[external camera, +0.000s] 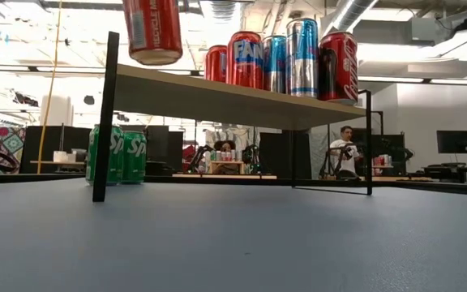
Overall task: Place canned beverage on shelf
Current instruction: Put the red soda can on the shelf aligned with the other red soda cans
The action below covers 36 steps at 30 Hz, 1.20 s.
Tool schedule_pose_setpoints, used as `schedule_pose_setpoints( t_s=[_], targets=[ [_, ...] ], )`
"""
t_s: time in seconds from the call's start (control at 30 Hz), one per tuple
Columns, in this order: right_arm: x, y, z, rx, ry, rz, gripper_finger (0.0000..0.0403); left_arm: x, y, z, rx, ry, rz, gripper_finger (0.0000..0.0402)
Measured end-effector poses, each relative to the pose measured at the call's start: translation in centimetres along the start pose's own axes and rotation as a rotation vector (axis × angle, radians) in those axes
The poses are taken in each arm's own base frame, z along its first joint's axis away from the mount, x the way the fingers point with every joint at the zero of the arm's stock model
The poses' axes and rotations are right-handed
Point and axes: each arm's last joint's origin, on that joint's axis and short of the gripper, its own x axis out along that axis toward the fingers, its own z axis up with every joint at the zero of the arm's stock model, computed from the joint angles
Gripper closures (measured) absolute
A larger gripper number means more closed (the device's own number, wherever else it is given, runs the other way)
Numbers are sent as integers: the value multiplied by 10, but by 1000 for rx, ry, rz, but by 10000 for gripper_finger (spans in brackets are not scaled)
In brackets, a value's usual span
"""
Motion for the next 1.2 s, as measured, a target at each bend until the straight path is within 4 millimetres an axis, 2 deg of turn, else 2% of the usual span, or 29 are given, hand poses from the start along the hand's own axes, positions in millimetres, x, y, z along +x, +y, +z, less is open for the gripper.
schedule_pose_setpoints(
  t_s=[0.23,0.37,0.47,0.6,0.9,1.1,1.2],
  targets=[
    [0,0,0,4,-2,-2,129,-1,1,7,-135,-45,37,118],
    [0,0,0,3,-2,-2,129,-8,-17,29,8,-133,8,118],
    [0,0,0,7,-3,-1,129,-4,-32,52,74,-184,-21,118],
    [-1,2,-1,11,-6,4,129,14,-53,84,157,-169,-83,118],
    [-2,6,2,23,-41,28,129,69,-93,131,319,-7,-230,118],
    [-4,10,0,13,-65,17,129,96,-128,159,568,13,-292,118],
    [-5,12,-2,7,-69,16,129,99,-133,167,615,-35,-290,118]
  ],
)
